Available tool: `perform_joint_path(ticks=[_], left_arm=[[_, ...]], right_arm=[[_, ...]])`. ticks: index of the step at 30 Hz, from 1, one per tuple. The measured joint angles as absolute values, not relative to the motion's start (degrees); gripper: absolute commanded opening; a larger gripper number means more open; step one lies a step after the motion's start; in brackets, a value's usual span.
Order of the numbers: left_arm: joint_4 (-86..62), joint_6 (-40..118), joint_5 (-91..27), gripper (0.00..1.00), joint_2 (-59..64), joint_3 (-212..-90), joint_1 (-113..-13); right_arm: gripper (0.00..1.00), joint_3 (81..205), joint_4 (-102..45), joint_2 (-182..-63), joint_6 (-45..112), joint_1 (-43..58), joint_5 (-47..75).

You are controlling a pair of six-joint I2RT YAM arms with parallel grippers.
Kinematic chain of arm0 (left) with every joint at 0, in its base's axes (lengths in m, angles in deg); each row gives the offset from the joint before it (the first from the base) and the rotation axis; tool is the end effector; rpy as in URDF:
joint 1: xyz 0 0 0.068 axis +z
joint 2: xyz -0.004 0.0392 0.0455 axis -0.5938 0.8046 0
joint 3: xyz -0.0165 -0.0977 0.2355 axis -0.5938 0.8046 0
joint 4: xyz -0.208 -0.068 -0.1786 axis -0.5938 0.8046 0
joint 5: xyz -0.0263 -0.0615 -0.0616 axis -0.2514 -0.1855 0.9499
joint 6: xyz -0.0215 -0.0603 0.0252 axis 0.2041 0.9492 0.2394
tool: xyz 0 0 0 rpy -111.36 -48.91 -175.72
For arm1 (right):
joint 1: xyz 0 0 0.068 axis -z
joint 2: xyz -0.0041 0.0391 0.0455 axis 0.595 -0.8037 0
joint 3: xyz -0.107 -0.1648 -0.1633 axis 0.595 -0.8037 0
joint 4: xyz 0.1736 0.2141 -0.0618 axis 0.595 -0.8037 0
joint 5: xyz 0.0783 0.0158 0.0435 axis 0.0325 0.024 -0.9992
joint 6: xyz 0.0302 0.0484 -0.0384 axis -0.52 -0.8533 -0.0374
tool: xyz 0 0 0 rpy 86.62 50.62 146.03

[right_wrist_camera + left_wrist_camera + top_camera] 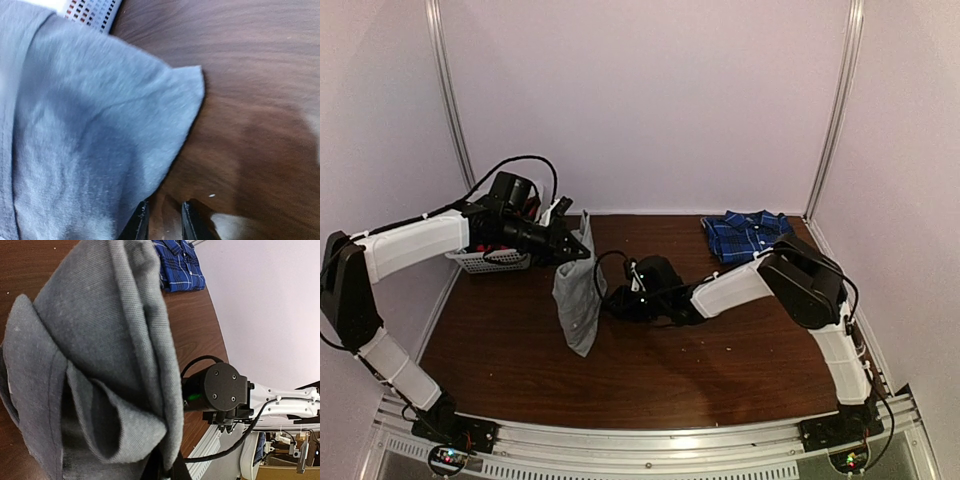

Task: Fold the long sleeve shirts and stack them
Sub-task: Turn over the square-folded shirt at the center of the board.

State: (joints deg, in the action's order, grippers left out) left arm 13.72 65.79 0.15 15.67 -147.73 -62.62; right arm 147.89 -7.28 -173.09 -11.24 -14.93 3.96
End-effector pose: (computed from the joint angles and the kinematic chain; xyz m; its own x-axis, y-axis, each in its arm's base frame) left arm 0.3174 -0.1961 0.2448 -0.9550 -0.0622 -0.2902 0.2062 0.5642 -0.7995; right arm 0.3031 0.4080 0.0645 -0.9076 0.0535 -0.4165 -0.3229 0.5451 0.7737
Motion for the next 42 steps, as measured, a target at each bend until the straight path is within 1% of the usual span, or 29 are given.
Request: perform_joint_path(ticks=[5, 8, 12, 14, 15, 18, 21, 22, 25, 28, 32, 35, 42], left_arm=[[13.7, 66.2, 0.2, 0.00, 15.8, -148.0, -62.7], [13.5, 66.8, 0.0, 0.00, 16.6, -148.6, -63.5], [11.0, 68.9, -1.0, 0.00, 18.0, -148.8, -66.5], [9.4, 70.4, -2.5, 0.00, 19.8, -149.8, -69.5], [8.4, 71.3, -3.4, 0.02, 21.3, -150.7, -71.3], [6.0, 73.5, -6.3, 0.22, 27.7, -155.4, -77.1], [3.8, 75.1, -8.6, 0.41, 37.2, -163.2, -83.1], [3.3, 75.5, -9.2, 0.45, 40.3, -165.8, -84.6], [3.1, 76.5, -9.8, 0.51, 46.1, -170.9, -87.7], [4.3, 76.5, -10.8, 0.53, 47.2, -173.3, -88.4], [4.6, 75.7, -12.7, 0.52, 45.6, -174.5, -86.8], [4.1, 74.9, -14.4, 0.52, 41.3, -169.8, -84.5], [4.5, 71.6, -16.9, 0.52, 28.2, -151.7, -75.2]], right_arm=[[0.25, 145.5, -7.9, -171.1, -10.9, -13.2, 4.1], [0.28, 143.1, -9.4, -167.8, -9.9, -12.2, 4.8], [0.30, 139.1, -12.1, -160.4, -7.6, -10.6, 6.5], [0.31, 136.1, -13.2, -155.3, -6.4, -8.9, 7.3], [0.31, 134.5, -13.8, -152.7, -5.9, -7.6, 7.8], [0.35, 129.9, -16.4, -145.6, -4.0, -3.6, 9.7], [0.41, 125.6, -19.8, -138.8, -2.5, 0.1, 12.2], [0.42, 124.1, -21.1, -136.4, -2.0, 1.2, 13.0], [0.45, 120.7, -24.4, -130.6, -0.7, 2.8, 14.9], [0.48, 119.0, -27.1, -127.2, 0.6, 2.9, 15.5], [0.50, 117.7, -28.7, -126.8, 1.5, 2.3, 15.3], [0.50, 116.4, -29.6, -126.9, 1.8, 1.3, 15.3], [0.52, 114.8, -30.0, -129.5, 2.3, -2.5, 14.7]])
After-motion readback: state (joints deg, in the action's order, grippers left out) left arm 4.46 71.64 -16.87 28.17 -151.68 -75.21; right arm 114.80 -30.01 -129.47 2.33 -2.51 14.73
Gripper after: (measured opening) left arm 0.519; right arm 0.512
